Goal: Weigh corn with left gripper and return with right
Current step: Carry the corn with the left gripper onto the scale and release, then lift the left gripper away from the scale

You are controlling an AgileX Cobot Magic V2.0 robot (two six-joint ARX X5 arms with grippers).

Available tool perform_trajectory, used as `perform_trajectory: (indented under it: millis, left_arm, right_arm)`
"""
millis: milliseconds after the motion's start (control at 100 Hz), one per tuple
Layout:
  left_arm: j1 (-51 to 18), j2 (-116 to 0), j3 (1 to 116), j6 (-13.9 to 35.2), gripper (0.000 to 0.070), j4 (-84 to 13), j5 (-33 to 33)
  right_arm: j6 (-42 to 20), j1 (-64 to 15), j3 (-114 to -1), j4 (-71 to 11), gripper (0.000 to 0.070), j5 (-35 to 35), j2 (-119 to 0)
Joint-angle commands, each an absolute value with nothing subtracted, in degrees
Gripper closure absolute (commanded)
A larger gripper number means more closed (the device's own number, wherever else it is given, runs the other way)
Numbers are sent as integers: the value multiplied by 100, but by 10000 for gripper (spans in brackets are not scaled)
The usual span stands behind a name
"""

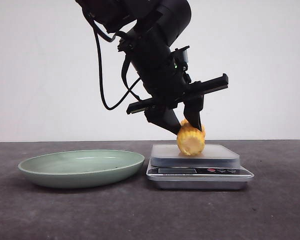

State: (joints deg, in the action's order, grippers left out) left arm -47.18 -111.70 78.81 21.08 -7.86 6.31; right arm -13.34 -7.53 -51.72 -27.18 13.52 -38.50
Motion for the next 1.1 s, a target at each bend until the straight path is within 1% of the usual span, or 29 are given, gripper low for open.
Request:
perform_trajectory:
  millis: [0, 50, 90, 260, 430, 550, 670, 800, 920, 1020, 1090]
  left_arm:
    - [-4801, -11330, 7999, 2128, 254, -773, 663]
    - [-4801, -11327, 7999, 2128, 250, -797, 661]
    - [-4807, -11301, 7999, 2126, 250, -816, 657]
    - [-4825, -10746, 7999, 1898, 250, -788, 681]
    - [-4792, -9389, 7999, 1378, 255, -934, 779]
    - [-4751, -8169, 7999, 965, 255, -1420, 1227]
    - [-4746, -6969, 7999, 659, 256, -2121, 1859]
    - [-4748, -5824, 7996, 670, 266, -3011, 2290]
    - [-4748, -4925, 7992, 729, 266, -3999, 2794]
    - [-4748, -4285, 7948, 1079, 266, -4703, 2897]
    - [-4748, -3863, 7841, 1295, 267, -4947, 2899]
  right_arm:
    - [-1326, -779, -5284, -2709, 154, 1350, -3872]
    - [-1328, -779, -5284, -2714, 117, 1350, -3874]
    - [-1326, -779, -5284, -2714, 107, 1350, -3879]
    - [-1313, -779, -5284, -2709, 107, 1350, -3876]
    - [-1313, -784, -5284, -2696, 107, 1354, -3953]
    - [-1334, -934, -5284, -2578, 107, 1363, -4215]
    - [-1472, -1385, -5284, -2303, 107, 1345, -4694]
    - [-1601, -2104, -5284, -1835, 107, 982, -5395]
    - [-1752, -2751, -5286, -1404, 107, 460, -6141]
    - [-1782, -3092, -5286, -1122, 107, 34, -6761]
    - [-1887, -3221, -5286, -897, 107, -36, -7203]
